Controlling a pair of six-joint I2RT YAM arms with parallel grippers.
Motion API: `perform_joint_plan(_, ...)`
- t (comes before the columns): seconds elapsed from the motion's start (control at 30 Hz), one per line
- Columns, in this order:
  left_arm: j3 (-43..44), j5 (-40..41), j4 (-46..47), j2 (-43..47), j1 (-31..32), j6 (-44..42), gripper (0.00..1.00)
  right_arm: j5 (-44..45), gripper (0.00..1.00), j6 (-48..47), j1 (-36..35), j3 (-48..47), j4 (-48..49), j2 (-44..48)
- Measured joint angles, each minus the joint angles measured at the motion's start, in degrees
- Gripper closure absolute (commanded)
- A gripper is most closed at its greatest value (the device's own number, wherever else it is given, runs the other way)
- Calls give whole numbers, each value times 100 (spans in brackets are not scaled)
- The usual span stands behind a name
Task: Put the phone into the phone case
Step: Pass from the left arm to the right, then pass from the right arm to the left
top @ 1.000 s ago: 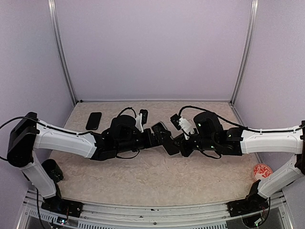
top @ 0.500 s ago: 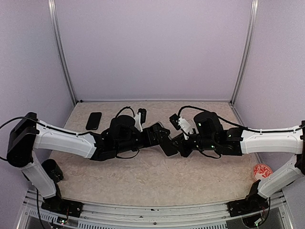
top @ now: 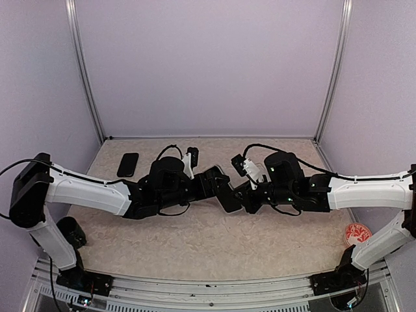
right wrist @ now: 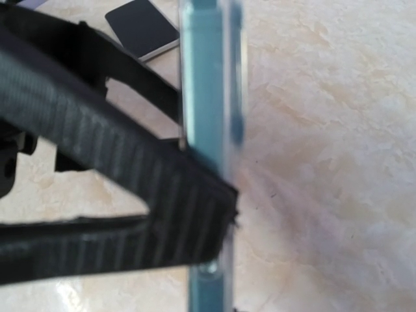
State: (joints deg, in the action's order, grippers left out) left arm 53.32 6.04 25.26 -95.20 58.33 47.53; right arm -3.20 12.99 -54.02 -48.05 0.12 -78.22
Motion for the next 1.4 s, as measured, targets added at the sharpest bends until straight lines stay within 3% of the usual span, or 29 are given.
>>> perform_joint_plan(0.23, 39, 7, -44, -13, 0, 0, 26, 24, 100, 9, 0, 0, 4, 0)
perform_joint_plan(0.37, 85, 4, -81, -50, -7, -4, 15, 61, 100, 17, 0, 0, -2, 0)
perform_joint_plan(0.6, 168, 4, -197, -131, -11, -37, 15, 186, 100, 22, -52, 0, 2, -72)
perform_joint_plan(0.8, 214, -2, -304, -225, -28, 7, 22, 437, 100, 22, -138, -9, -11, -192)
perform_joint_plan(0.97, 223, -9, -306, -227, -33, 13, 35, 531, 100, 22, -175, -9, -9, -192)
perform_joint_plan(1.1, 223, -44, -304, -227, -48, 7, 37, 549, 82, 22, -184, -9, -7, -192)
perform_joint_plan(1.33, 225, -146, -490, -227, -142, -179, 39, 514, 41, -24, -291, -31, 160, -192)
perform_joint_plan(1.4, 225, -170, -566, -227, -238, -278, 39, 498, 35, 4, -308, -44, 197, -192)
